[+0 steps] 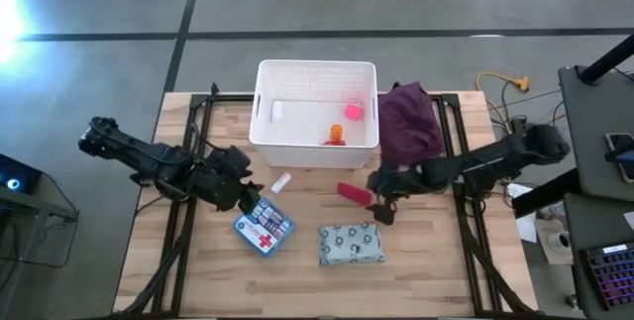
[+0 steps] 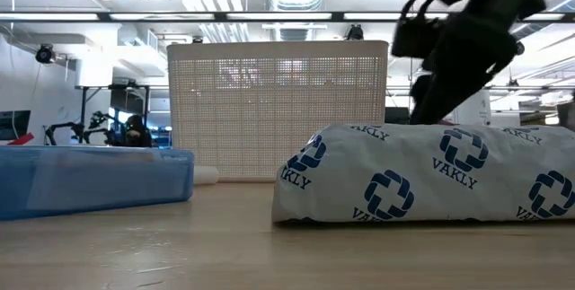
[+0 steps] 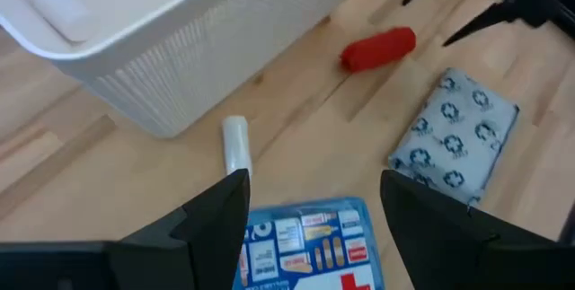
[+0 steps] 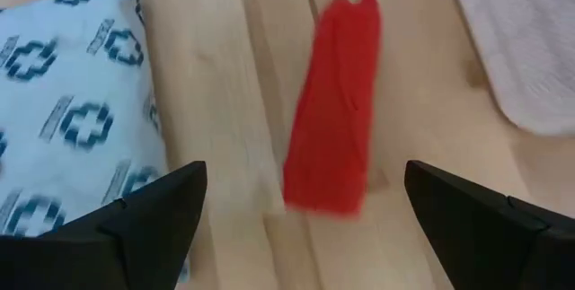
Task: Pick & place medical supplies in basket/bin
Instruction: Put the red bandage into the white bin, then put the rolled gauze into the white bin
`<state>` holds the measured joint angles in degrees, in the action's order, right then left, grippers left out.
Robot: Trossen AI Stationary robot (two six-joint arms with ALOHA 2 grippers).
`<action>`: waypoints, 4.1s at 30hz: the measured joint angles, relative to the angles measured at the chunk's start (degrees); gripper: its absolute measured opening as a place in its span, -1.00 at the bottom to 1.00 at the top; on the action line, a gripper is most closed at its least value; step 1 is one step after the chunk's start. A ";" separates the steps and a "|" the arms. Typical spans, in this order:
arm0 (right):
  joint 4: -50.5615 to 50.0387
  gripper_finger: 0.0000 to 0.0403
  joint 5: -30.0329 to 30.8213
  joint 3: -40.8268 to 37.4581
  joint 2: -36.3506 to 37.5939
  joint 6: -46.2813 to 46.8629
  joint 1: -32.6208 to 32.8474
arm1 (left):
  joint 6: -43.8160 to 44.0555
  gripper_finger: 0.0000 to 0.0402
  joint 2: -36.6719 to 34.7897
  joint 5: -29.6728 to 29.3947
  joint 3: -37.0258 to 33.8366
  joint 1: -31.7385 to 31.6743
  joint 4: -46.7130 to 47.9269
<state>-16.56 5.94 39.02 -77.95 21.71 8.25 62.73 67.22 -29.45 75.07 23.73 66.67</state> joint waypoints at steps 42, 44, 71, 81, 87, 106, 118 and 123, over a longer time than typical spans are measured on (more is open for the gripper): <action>-16.52 -0.51 -11.31 48.30 -6.56 7.01 -28.52 | -1.71 0.17 -0.30 0.81 -6.63 0.38 4.46; -21.69 -0.37 -13.30 50.42 -12.33 5.03 -31.35 | 1.30 0.17 -0.41 1.04 -6.64 0.68 4.85; -43.71 0.81 19.97 50.01 9.41 -7.62 -16.29 | -4.13 0.34 6.40 0.38 -28.01 -5.31 -28.11; -41.38 0.82 25.62 35.73 17.44 -2.58 -14.29 | -12.79 0.34 8.38 0.39 -38.03 -10.11 -47.01; -35.73 0.82 25.75 29.32 19.92 -2.24 -14.36 | -13.17 0.34 13.11 1.69 -39.01 -16.16 -48.78; -33.85 0.82 26.96 25.61 21.27 -0.66 -14.50 | -19.79 -0.53 22.52 14.72 -30.11 -18.12 -46.38; -33.44 0.82 27.73 28.11 21.29 -0.74 -14.51 | -16.17 -0.87 6.84 14.42 -12.81 -5.10 -35.54; -31.96 0.82 26.63 28.09 21.24 -1.68 -14.31 | -36.52 -0.86 2.43 -5.92 -1.94 -10.75 -38.50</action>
<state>-48.52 32.57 67.11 -56.71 20.03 -6.06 26.20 69.65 -35.37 73.13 12.98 28.17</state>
